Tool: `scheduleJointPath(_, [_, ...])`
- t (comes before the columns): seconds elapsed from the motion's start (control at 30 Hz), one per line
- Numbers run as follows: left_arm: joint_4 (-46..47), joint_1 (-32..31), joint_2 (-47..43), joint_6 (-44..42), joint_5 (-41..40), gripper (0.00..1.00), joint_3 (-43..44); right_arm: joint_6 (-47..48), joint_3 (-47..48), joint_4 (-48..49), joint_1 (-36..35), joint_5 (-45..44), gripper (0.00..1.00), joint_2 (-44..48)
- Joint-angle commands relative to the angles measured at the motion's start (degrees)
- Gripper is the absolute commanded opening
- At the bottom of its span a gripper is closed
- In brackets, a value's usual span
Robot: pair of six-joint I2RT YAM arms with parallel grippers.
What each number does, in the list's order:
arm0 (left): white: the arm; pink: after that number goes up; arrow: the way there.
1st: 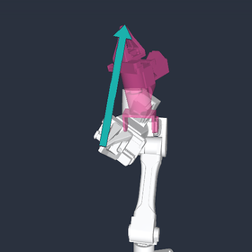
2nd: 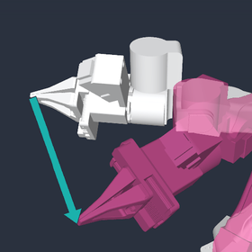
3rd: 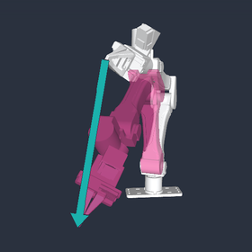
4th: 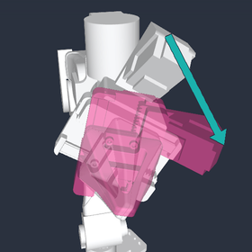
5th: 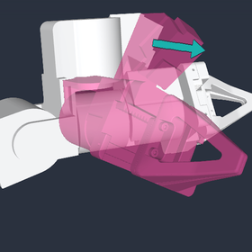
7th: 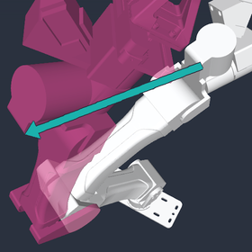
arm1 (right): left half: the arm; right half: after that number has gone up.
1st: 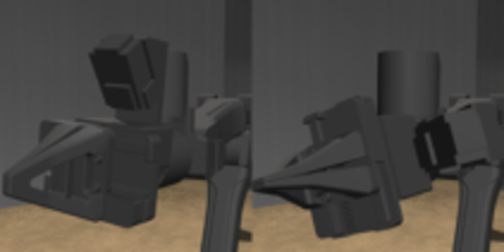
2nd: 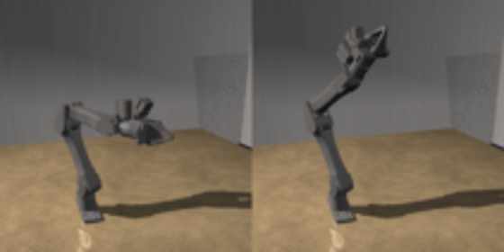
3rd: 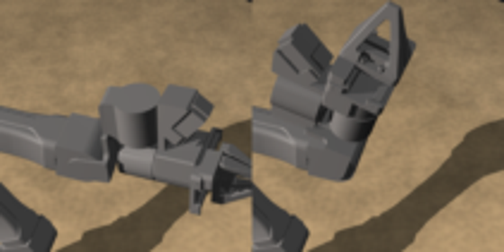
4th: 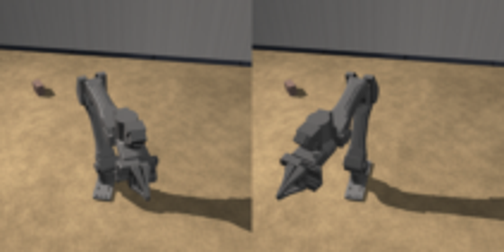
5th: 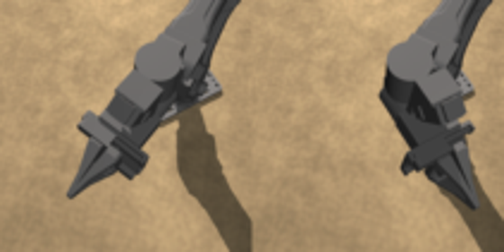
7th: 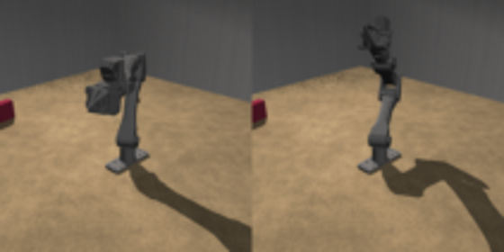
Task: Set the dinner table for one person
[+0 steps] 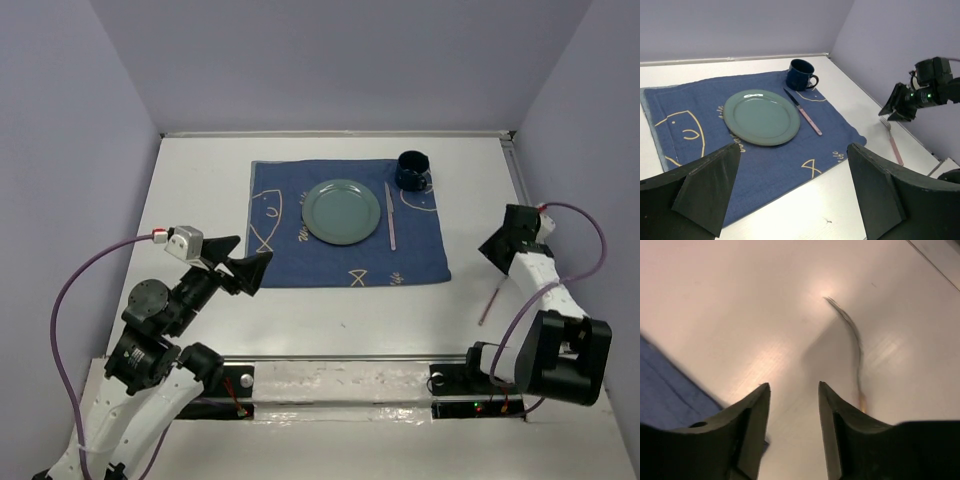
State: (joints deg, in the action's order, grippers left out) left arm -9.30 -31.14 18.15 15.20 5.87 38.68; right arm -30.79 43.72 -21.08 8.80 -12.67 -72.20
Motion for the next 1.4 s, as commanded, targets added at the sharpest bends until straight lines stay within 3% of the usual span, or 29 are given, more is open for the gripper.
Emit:
scheduleJointPath(0.0, [1.1, -2.6, -1.5, -1.4, -1.9, 0.99, 0.0, -3.8, -5.5, -1.9, 7.3, -0.8, 0.59, 6.3])
scheduleJointPath(0.1, [0.8, -4.0, -2.6, -1.3, -3.0, 0.99, -0.1, -5.9, -5.6, -4.5, 11.6, -3.9, 0.7, 7.1])
scheduleJointPath(0.2, [0.5, -4.9, -4.3, -1.2, -4.4, 0.99, 0.0, -5.1, -4.4, -5.1, 14.2, -1.7, 0.74, 2.6])
scheduleJointPath(0.43, [0.2, -7.0, -5.2, -1.2, -5.3, 0.99, 0.1, -5.5, -2.0, -10.1, 15.3, -4.7, 0.73, -0.8])
scheduleJointPath(0.7, [-0.1, -8.9, -7.5, -1.2, -8.8, 0.99, 0.1, -6.7, -0.3, -14.5, 16.4, -1.0, 0.7, -10.6])
scheduleJointPath(0.87, [-0.2, -10.1, -8.0, -1.2, -9.2, 0.99, 0.2, -5.5, 0.3, -13.8, 16.4, 0.9, 0.5, -14.0])
scheduleJointPath(1.1, [-0.5, -11.1, -7.8, -1.1, -9.9, 0.99, 0.2, -4.8, -1.2, -12.0, 15.9, 3.4, 0.0, -11.6])
scheduleJointPath(1.27, [-0.5, -11.1, -6.9, -0.9, -10.2, 0.99, 0.1, -3.8, -2.9, -9.2, 14.8, 5.5, 0.0, -7.8])
scheduleJointPath(1.37, [-0.1, -11.1, -5.4, -0.6, -10.4, 0.99, -0.1, -2.3, -2.3, -9.2, 11.3, 6.8, 0.0, -0.3])
